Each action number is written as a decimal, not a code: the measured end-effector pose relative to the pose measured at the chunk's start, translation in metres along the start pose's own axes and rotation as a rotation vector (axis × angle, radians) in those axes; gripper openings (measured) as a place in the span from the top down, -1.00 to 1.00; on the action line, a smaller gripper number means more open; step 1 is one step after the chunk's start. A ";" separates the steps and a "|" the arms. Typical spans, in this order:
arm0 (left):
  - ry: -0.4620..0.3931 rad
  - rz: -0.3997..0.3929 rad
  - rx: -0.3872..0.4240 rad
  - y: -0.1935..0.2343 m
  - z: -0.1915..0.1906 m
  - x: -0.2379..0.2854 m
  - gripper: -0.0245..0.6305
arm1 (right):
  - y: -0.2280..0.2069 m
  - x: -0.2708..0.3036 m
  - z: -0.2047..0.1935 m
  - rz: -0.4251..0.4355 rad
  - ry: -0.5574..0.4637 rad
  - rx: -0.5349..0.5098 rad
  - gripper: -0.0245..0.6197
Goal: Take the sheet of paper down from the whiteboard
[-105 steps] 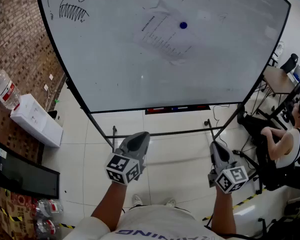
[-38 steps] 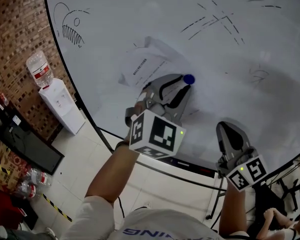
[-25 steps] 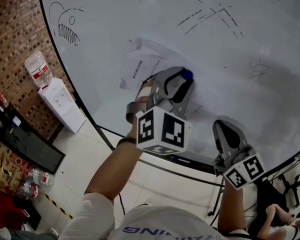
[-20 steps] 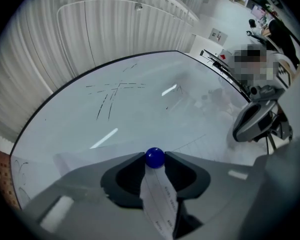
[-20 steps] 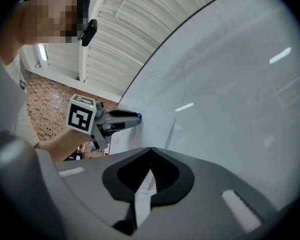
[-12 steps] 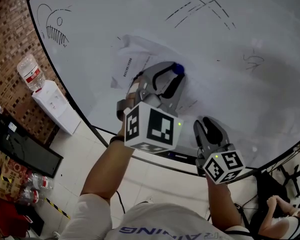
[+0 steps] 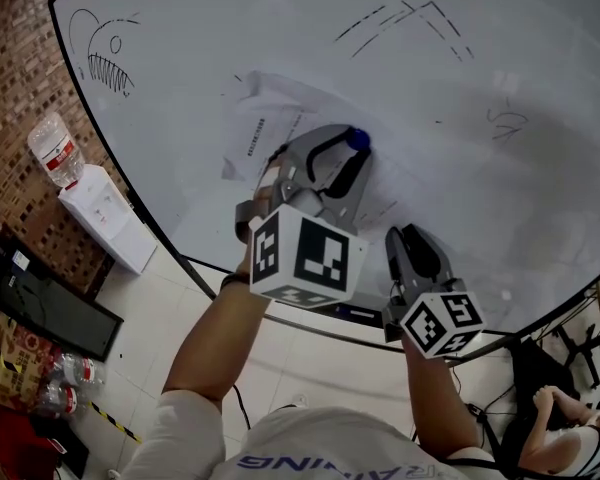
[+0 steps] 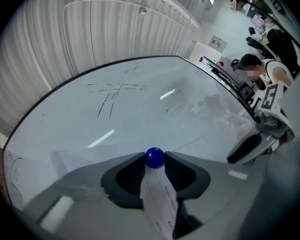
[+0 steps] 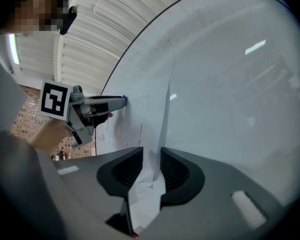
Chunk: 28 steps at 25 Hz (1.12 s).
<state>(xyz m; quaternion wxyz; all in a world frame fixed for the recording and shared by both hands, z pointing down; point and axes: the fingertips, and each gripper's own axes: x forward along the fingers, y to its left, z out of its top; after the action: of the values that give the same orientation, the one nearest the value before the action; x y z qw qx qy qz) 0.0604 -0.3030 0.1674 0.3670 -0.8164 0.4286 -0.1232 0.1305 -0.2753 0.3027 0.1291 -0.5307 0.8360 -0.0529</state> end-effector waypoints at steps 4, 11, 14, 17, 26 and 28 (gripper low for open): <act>-0.004 0.002 -0.002 0.000 -0.001 -0.001 0.51 | -0.003 0.000 -0.001 -0.006 0.016 -0.040 0.81; -0.012 -0.012 -0.039 0.000 -0.004 -0.004 0.52 | 0.000 -0.010 0.004 0.033 0.021 -0.100 0.90; -0.028 -0.025 -0.098 -0.002 -0.007 -0.010 0.52 | 0.000 -0.019 0.010 0.050 0.023 -0.137 0.90; -0.034 -0.033 -0.162 -0.003 -0.013 -0.019 0.52 | -0.004 -0.028 0.018 0.067 0.031 -0.167 0.90; -0.030 -0.051 -0.437 -0.035 -0.062 -0.067 0.52 | -0.029 -0.078 0.019 0.081 0.083 -0.231 0.90; -0.002 -0.047 -0.505 -0.048 -0.083 -0.077 0.52 | -0.039 -0.091 0.011 0.061 0.111 -0.223 0.90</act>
<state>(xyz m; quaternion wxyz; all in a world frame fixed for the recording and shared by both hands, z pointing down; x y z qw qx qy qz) 0.0005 -0.2651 0.2682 0.1490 -0.8920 0.4263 -0.0198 0.2045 -0.2094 0.3154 0.0245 -0.5125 0.8582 0.0153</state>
